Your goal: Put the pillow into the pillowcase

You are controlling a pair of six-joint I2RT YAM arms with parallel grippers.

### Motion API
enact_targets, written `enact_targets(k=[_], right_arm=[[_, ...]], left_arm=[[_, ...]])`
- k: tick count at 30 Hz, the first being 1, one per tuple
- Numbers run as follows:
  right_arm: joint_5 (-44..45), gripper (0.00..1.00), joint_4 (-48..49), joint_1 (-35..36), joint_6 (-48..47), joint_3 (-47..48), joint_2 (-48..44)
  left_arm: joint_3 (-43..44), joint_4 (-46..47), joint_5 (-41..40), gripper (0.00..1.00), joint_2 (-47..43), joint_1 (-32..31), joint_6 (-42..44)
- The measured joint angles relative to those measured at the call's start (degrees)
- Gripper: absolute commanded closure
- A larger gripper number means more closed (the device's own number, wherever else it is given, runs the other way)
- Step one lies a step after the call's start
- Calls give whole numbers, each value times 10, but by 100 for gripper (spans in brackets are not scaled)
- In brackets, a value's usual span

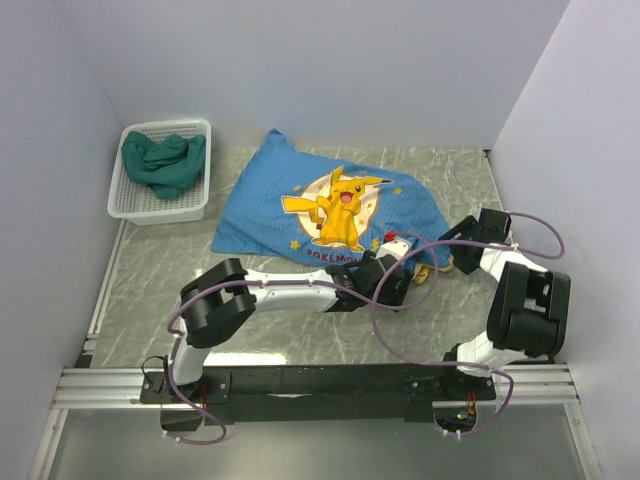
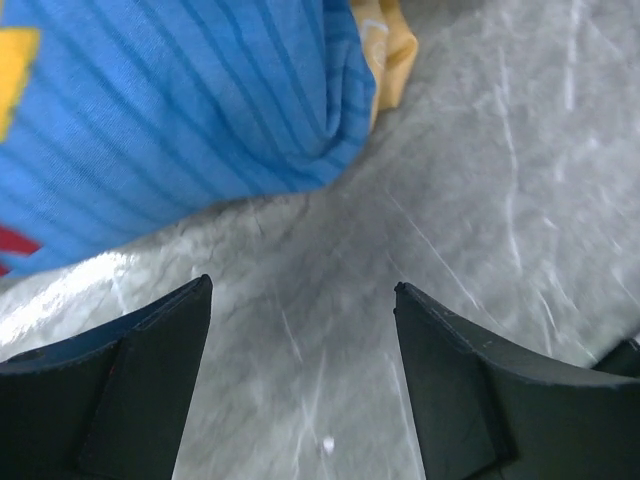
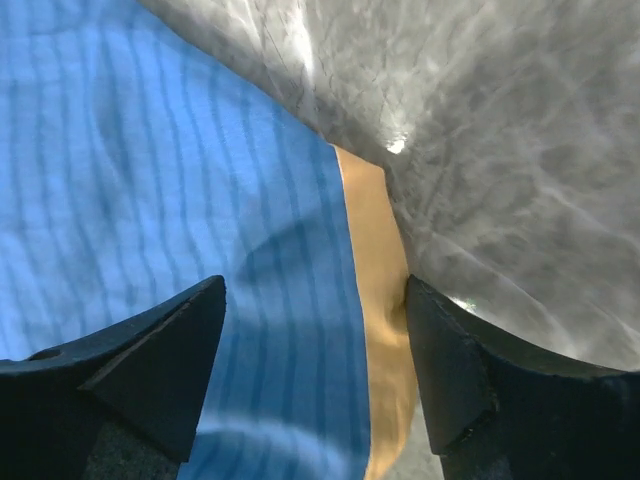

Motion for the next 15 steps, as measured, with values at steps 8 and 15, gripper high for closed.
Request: enact_targets(k=[8,15], right_arm=[[-30,33,24,0,21,36,56],[-38,50,27,0,29,48,72]], left_arm=[[51,50,-52,23,75,-4,-14],[134,72,-115,39,149,-10,-29]])
